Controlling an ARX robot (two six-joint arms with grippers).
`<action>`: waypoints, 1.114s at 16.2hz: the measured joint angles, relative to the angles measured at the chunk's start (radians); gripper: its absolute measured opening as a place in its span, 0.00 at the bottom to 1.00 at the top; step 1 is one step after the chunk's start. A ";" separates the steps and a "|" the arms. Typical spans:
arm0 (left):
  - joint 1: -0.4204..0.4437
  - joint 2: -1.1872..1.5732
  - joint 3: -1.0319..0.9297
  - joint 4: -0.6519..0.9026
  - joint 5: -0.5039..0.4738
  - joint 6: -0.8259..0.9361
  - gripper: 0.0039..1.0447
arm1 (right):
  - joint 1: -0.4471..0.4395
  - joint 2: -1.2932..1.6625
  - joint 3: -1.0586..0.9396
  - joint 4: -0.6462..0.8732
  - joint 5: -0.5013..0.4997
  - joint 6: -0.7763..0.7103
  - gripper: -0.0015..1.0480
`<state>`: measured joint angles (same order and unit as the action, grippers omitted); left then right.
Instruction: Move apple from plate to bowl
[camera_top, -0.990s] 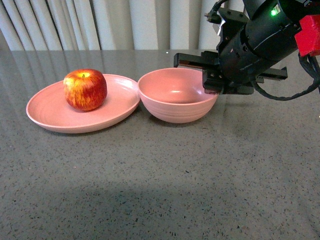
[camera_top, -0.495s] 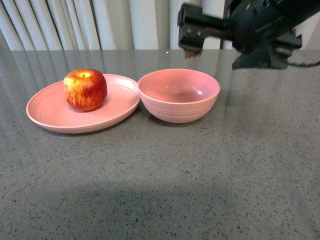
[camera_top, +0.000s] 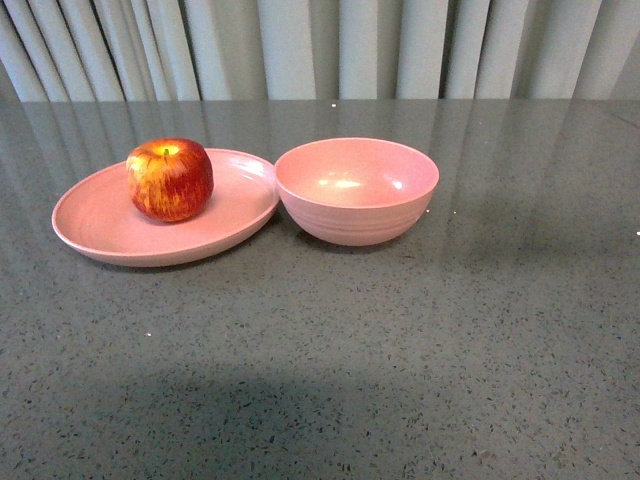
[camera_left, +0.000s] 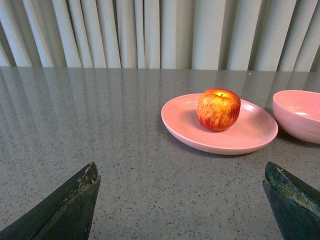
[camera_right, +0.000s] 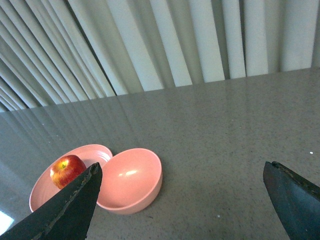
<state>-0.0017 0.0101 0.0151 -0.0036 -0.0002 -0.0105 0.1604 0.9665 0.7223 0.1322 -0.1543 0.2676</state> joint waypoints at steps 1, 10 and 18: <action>0.000 0.000 0.000 0.000 0.000 0.000 0.94 | -0.026 -0.141 -0.092 -0.027 -0.006 -0.007 0.94; 0.001 0.000 0.000 0.000 0.000 0.000 0.94 | -0.161 -0.861 -0.589 -0.161 0.154 -0.246 0.22; 0.001 0.000 0.000 0.000 0.000 0.000 0.94 | -0.161 -0.919 -0.669 -0.139 0.154 -0.260 0.02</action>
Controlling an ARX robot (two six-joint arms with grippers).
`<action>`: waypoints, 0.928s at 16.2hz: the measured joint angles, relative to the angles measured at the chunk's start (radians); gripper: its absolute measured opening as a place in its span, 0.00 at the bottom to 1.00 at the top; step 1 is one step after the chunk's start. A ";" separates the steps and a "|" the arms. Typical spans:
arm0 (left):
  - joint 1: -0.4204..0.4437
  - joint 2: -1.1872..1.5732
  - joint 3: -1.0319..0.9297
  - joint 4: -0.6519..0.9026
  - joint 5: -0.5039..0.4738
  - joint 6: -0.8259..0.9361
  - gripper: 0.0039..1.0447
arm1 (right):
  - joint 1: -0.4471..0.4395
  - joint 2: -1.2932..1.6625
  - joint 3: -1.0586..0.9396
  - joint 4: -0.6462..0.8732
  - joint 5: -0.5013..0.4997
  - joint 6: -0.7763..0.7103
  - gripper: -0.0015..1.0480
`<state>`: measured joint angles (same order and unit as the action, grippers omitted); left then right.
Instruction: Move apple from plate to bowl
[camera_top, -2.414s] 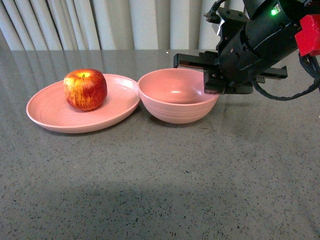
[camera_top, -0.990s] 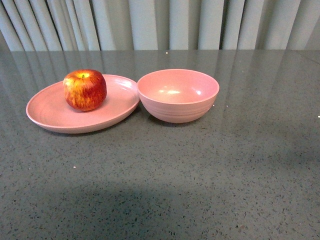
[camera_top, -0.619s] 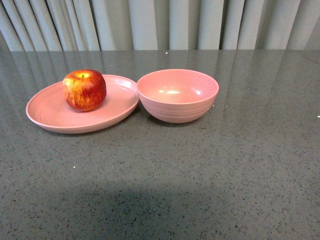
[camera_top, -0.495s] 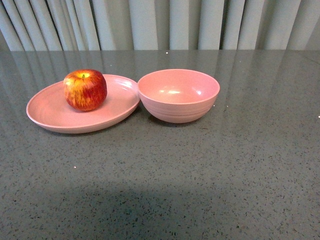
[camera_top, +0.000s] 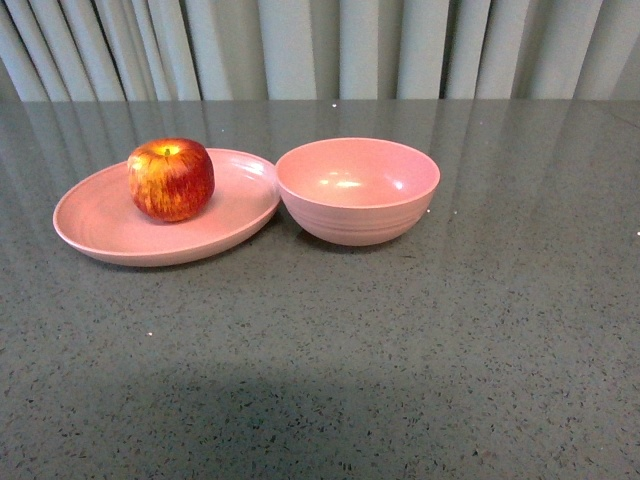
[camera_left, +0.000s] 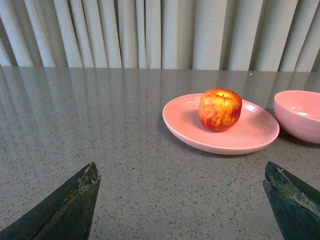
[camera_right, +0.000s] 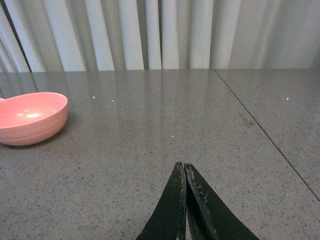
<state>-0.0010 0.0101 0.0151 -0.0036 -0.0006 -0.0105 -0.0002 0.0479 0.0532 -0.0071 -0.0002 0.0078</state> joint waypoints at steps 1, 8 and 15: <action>0.000 0.000 0.000 0.000 0.000 0.000 0.94 | 0.000 -0.002 -0.002 0.000 0.000 0.000 0.02; 0.000 0.000 0.000 0.000 0.000 0.000 0.94 | 0.000 -0.044 -0.040 0.002 0.000 -0.002 0.07; 0.000 0.000 0.000 0.000 0.000 0.000 0.94 | 0.000 -0.044 -0.040 0.002 0.000 -0.002 0.93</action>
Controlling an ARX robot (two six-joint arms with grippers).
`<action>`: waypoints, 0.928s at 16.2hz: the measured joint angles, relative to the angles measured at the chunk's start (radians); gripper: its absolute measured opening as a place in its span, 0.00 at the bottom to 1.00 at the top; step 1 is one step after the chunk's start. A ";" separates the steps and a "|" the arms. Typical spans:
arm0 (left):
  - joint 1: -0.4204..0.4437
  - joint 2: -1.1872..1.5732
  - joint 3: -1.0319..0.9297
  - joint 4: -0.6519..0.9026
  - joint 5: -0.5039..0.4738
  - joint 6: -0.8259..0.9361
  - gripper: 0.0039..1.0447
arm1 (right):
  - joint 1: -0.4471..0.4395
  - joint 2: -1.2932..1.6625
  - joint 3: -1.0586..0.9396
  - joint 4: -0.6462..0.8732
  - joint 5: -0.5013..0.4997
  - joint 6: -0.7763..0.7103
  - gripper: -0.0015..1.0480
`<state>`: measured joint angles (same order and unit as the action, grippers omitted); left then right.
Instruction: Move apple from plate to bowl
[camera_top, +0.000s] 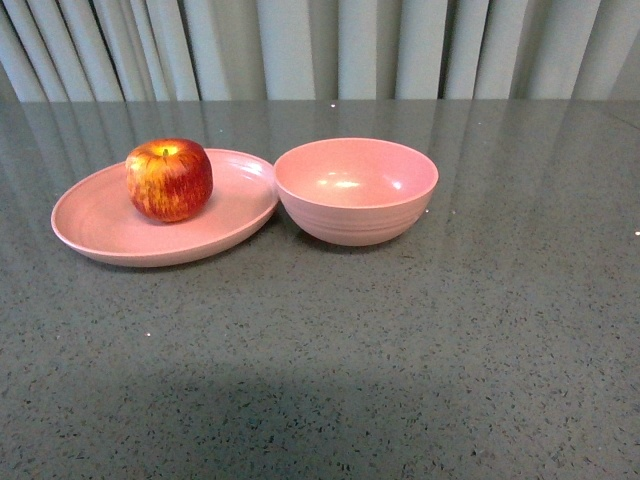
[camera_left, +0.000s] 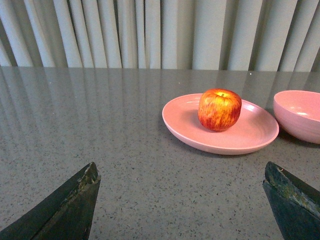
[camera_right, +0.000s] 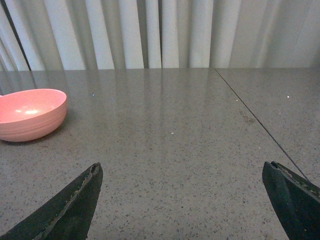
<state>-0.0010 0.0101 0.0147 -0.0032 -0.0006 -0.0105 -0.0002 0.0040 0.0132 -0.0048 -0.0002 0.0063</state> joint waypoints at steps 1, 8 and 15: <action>0.000 0.000 0.000 0.000 0.000 0.000 0.94 | 0.000 0.000 0.000 0.000 0.000 0.000 0.93; 0.000 0.000 0.000 0.000 0.000 0.000 0.94 | 0.000 0.000 0.000 0.000 0.000 0.000 0.94; 0.000 0.000 0.000 0.000 0.000 0.000 0.94 | 0.000 0.000 0.000 0.000 0.000 0.000 0.94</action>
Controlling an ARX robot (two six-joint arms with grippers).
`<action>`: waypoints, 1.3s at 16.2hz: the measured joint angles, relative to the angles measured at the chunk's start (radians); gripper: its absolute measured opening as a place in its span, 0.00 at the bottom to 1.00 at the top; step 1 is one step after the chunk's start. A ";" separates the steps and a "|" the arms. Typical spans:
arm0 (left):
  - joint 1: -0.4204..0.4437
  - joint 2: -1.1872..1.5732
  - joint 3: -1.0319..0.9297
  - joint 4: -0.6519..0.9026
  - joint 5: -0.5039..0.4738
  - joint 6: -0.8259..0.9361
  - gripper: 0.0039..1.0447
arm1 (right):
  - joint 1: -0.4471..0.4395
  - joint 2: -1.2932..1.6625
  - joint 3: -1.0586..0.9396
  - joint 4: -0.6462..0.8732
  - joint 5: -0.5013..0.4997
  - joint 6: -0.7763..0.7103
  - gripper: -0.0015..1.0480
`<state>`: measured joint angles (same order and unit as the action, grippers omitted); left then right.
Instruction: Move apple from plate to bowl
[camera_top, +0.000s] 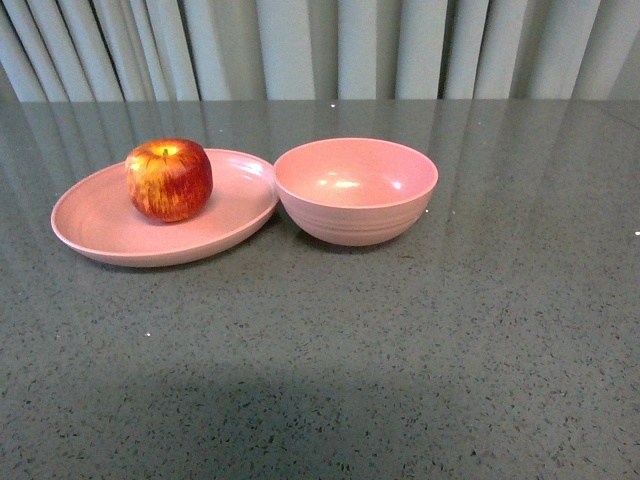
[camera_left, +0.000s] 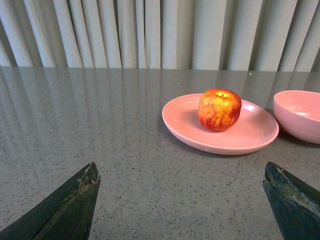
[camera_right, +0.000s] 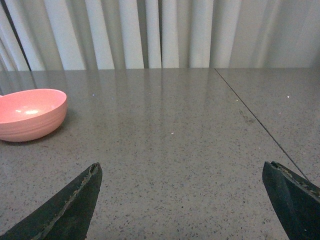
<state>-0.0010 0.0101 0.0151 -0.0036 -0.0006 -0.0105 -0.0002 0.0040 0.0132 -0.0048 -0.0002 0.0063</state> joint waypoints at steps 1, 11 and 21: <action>-0.003 0.004 0.003 -0.023 -0.011 -0.002 0.94 | 0.000 0.000 0.000 0.000 0.000 0.000 0.94; -0.047 0.420 0.255 -0.027 -0.080 -0.115 0.94 | 0.000 0.000 0.000 0.000 0.000 0.000 0.94; -0.081 1.388 0.866 0.234 0.226 -0.002 0.94 | 0.000 0.000 0.000 0.000 0.000 0.000 0.94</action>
<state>-0.0818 1.3983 0.8806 0.2306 0.2256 -0.0124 -0.0002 0.0040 0.0132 -0.0048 -0.0002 0.0059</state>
